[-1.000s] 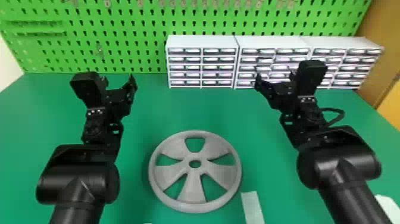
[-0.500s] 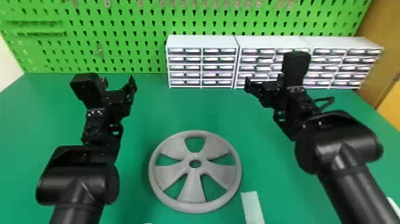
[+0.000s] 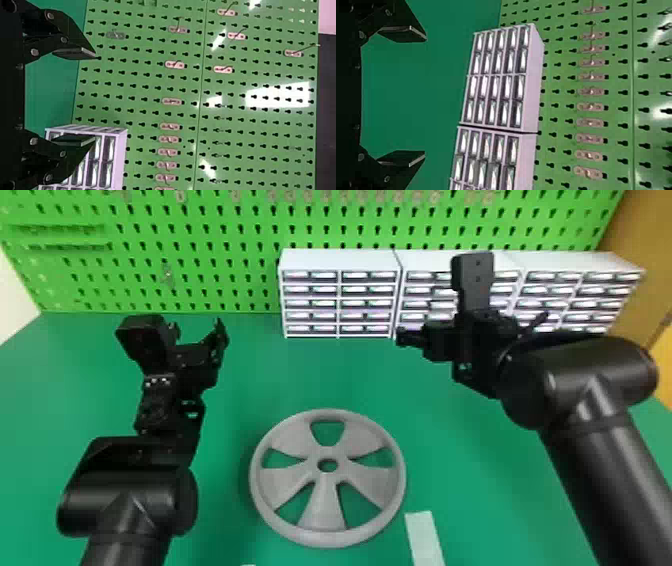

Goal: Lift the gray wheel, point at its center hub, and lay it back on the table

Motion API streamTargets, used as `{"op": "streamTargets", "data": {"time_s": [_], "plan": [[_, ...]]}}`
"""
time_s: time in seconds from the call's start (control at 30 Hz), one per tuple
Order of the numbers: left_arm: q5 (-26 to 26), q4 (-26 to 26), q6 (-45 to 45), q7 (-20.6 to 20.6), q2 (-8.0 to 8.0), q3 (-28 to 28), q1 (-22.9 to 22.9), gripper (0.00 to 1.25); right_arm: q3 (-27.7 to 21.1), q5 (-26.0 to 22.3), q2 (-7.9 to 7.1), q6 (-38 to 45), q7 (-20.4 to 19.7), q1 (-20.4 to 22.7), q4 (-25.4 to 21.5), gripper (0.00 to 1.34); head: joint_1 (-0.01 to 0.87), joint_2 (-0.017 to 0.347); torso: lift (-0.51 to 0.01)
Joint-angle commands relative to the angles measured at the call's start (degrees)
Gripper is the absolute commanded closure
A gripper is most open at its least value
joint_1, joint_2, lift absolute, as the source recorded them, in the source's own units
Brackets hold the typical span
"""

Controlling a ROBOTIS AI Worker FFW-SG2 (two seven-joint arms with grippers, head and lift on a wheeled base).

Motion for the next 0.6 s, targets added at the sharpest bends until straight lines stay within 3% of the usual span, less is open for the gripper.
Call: {"op": "streamTargets", "data": {"time_s": [0.0, 0.17, 0.57], "plan": [[0.42, -0.11, 0.00, 0.00, 0.68, -0.30, 0.08, 0.51, 0.79, -2.05, -0.41, 4.75, -0.02, -2.38, 0.82, 0.25, 0.692, 0.048, -0.096], [0.51, -0.82, 0.09, 0.00, 1.82, -1.09, 0.26, 0.51, 1.67, -6.27, -1.29, 10.90, 0.07, -5.89, 4.07, 0.25, 0.692, 0.048, -0.096], [-1.16, -2.57, 1.32, 1.14, 3.58, -2.94, 0.17, 0.51, 4.57, -13.74, -2.69, 16.00, 0.07, -10.55, 11.89, 0.25, 0.692, 0.048, -0.096]]}}
